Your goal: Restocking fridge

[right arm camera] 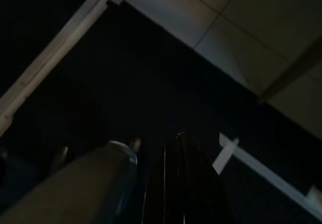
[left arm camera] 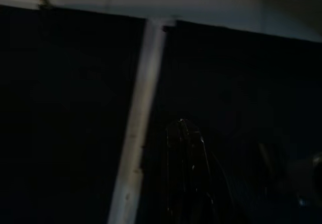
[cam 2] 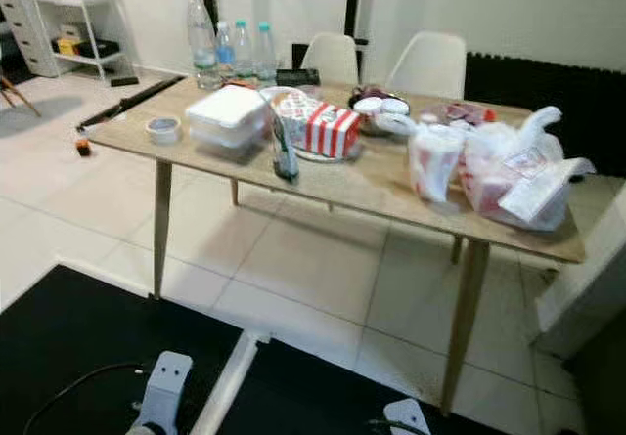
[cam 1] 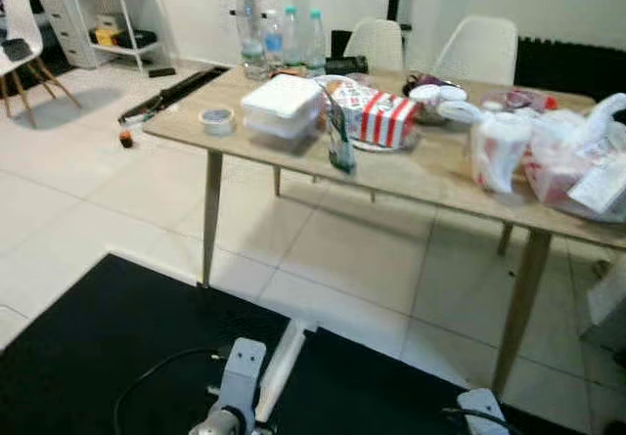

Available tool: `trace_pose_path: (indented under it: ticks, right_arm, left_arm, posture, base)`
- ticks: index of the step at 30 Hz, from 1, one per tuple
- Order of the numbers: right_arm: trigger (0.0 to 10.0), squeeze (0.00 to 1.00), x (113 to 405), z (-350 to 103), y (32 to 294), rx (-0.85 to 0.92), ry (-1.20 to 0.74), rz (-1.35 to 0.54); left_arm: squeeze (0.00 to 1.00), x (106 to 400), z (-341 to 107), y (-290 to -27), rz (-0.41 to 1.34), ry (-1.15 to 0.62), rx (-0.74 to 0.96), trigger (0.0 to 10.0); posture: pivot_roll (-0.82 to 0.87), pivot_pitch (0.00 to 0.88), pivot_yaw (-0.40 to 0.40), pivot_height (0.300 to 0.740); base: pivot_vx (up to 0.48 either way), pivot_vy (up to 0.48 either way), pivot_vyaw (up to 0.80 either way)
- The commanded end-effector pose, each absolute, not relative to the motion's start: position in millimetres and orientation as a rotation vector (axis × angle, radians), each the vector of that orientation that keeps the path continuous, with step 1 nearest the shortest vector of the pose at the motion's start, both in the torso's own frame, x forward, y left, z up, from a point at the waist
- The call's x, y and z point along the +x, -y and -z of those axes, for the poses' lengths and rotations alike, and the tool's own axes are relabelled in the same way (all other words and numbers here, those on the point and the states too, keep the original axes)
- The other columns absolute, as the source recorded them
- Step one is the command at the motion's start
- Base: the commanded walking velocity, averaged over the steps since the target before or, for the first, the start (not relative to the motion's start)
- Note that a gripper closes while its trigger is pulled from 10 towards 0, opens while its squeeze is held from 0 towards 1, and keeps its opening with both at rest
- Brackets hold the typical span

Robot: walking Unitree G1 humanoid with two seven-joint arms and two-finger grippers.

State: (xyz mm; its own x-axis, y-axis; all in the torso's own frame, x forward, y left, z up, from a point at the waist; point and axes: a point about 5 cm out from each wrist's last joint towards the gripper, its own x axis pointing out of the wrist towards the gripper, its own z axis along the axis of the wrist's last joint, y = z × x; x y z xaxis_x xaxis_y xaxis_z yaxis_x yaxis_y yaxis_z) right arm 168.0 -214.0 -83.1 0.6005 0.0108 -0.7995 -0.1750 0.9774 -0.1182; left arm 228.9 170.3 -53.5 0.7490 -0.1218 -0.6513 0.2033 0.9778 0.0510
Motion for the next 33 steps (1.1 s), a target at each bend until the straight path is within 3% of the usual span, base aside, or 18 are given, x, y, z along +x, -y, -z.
trace_pose_path:
  ticks: [1, 17, 33]
  right_arm:
    - [10.0, 0.00, 162, 86, 215, -0.189, -0.938, -0.095]
    - [10.0, 0.00, 153, 91, 202, -0.168, -0.947, -0.081]
    - [10.0, 0.00, 147, 92, 208, -0.170, -0.948, -0.079]
  left_arm:
    - [0.00, 226, 55, -172, 0.181, -0.717, 0.124, 10.0]
    - [0.00, 225, 56, -172, 0.201, -0.724, 0.137, 10.0]
    - [0.00, 226, 55, -172, 0.210, -0.722, 0.143, 10.0]
  posture:
    - [-0.05, 0.033, 0.034, 0.726]
    - [-0.05, 0.023, 0.050, 0.726]
    - [-0.05, 0.012, 0.052, 0.726]
  base:
    - [0.274, 0.000, -0.80]
    - [0.272, 0.000, -0.79]
    - [0.266, 0.000, -0.06]
